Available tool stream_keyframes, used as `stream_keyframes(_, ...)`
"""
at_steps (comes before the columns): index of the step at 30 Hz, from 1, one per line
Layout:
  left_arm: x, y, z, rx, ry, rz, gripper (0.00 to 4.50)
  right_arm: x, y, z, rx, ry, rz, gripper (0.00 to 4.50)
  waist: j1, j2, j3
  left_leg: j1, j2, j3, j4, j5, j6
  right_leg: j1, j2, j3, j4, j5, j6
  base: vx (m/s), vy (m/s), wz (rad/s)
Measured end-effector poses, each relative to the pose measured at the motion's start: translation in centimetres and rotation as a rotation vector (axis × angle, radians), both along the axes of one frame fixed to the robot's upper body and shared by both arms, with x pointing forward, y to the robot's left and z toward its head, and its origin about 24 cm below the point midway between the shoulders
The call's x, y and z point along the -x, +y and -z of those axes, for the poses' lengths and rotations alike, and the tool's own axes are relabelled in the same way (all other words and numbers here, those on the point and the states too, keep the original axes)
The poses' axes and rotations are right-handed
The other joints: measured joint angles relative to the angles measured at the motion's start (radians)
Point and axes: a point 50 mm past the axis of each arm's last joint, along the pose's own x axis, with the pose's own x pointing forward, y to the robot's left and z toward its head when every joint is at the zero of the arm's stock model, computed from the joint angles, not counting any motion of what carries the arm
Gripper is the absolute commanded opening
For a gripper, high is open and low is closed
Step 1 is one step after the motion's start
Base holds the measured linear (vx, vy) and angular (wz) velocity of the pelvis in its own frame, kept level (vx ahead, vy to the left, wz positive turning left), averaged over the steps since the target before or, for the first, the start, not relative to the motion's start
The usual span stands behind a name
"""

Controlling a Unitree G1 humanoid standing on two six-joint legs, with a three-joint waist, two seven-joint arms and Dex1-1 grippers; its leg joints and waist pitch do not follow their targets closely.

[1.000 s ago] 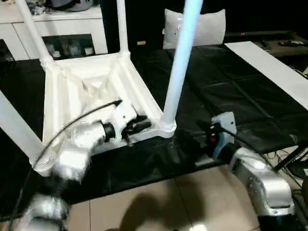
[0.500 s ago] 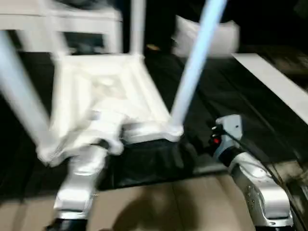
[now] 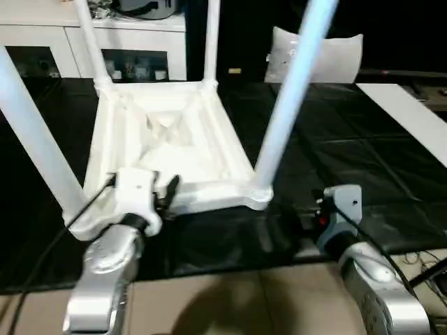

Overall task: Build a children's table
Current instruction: Rotate leg to tighten

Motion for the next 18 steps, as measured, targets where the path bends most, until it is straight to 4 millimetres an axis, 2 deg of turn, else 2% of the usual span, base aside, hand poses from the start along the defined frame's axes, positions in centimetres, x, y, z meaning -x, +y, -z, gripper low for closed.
stream_keyframes(2,0.4,-0.2,0.3,-0.006,0.015,0.013,2.68,-0.5,-0.1,-0.1,0.012,-0.004,-0.002,4.5,-0.001,-0.002,-0.001,0.003,-0.005,0.005,-0.001,-0.005,0.004,-0.001,-0.002,0.009,0.001,-0.002,0.003,0.025,0.025,0.0)
stream_keyframes(4,0.6,-0.3,0.4,-0.007,0.02,0.02,2.8,-0.8,-0.3,-0.3,0.023,-0.015,-0.002,4.5,0.0,-0.005,-0.001,0.008,-0.006,0.01,-0.004,-0.008,0.007,0.001,-0.004,0.01,-0.001,-0.005,0.006,0.0,0.0,0.0)
stream_keyframes(6,0.8,-0.3,0.5,-0.008,0.023,0.02,2.89,-0.9,-0.4,-0.5,0.022,-0.032,0.001,4.5,-0.002,-0.008,0.0,0.024,-0.006,0.019,-0.015,-0.009,0.008,0.011,-0.003,0.014,-0.003,-0.01,0.006,0.0,0.0,0.0)
stream_keyframes(7,0.8,-0.3,0.5,-0.007,0.022,0.022,2.91,-1.0,-0.6,-0.6,0.02,-0.042,0.009,4.5,-0.004,-0.009,0.002,0.039,-0.007,0.022,-0.019,-0.01,0.007,0.02,-0.003,0.014,-0.004,-0.015,0.006,0.0,0.0,0.0)
stream_keyframes(8,0.8,-0.3,0.4,-0.003,0.02,0.025,3.21,-1.1,-0.8,-0.7,0.021,-0.055,0.023,4.5,-0.004,-0.011,0.003,0.052,-0.007,0.025,-0.025,-0.013,0.005,0.032,-0.003,0.015,-0.004,-0.02,0.006,0.0,0.0,0.0)
stream_keyframes(10,0.8,-0.3,0.3,0.0,0.015,0.037,3.32,-1.2,-1.2,-0.9,0.024,-0.072,0.036,4.5,-0.006,-0.013,0.003,0.065,-0.006,0.029,-0.031,-0.016,0.002,0.04,-0.001,0.017,-0.004,-0.027,0.005,0.029,-0.007,-0.02)
stream_keyframes(13,0.7,-0.4,0.4,-0.01,0.018,0.072,3.51,-1.1,-1.4,-1.0,0.031,-0.082,0.029,4.5,-0.004,-0.012,0.004,0.077,-0.006,0.032,-0.041,-0.02,0.0,0.047,0.001,0.022,-0.004,-0.037,0.005,0.066,-0.013,0.0)
stream_keyframes(18,0.1,-1.2,0.2,-0.013,0.009,0.114,3.9,-0.4,-1.9,-0.9,0.013,-0.085,-0.037,4.5,0.0,-0.005,-0.003,0.083,-0.007,0.036,-0.045,-0.035,0.007,0.052,0.002,0.026,-0.001,-0.055,0.0,0.087,0.002,0.0)
